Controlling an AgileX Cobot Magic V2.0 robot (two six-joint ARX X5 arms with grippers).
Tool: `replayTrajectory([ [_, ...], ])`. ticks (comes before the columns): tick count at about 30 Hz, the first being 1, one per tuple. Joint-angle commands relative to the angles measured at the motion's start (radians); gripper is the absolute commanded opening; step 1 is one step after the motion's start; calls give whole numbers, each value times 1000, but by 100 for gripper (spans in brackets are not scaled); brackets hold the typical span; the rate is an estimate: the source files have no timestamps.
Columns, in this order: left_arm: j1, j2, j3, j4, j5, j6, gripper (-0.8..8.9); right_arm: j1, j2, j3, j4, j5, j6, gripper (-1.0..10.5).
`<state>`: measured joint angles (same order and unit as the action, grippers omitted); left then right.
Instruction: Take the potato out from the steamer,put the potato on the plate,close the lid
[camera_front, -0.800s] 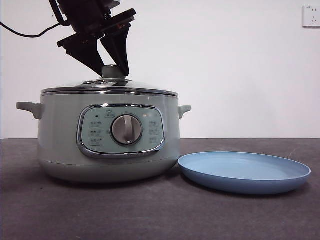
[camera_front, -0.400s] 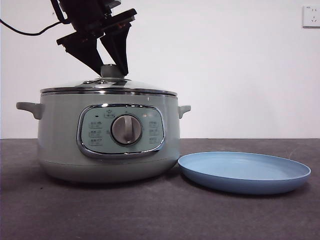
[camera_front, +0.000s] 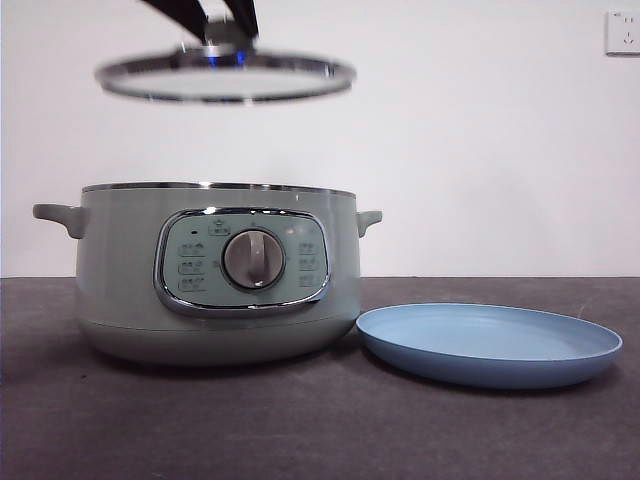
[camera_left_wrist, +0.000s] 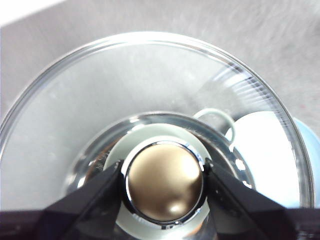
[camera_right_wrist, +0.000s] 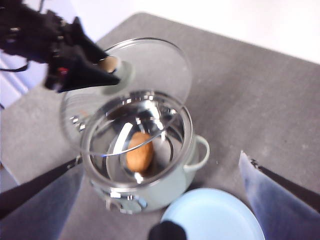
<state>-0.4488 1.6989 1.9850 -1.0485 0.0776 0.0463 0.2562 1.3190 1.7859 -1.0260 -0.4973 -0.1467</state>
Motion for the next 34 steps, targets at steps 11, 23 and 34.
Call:
replayTrajectory([
  [11, 0, -283, 113, -83, -3, 97, -9, 105, 48, 4, 121, -26, 81, 532],
  [23, 0, -628, 113, -159, -229, 112, -9, 309, 264, 7, 256, 57, 99, 451],
  [34, -1, -769, 113, -249, -307, 84, -9, 470, 640, 342, 117, 299, 48, 480],
])
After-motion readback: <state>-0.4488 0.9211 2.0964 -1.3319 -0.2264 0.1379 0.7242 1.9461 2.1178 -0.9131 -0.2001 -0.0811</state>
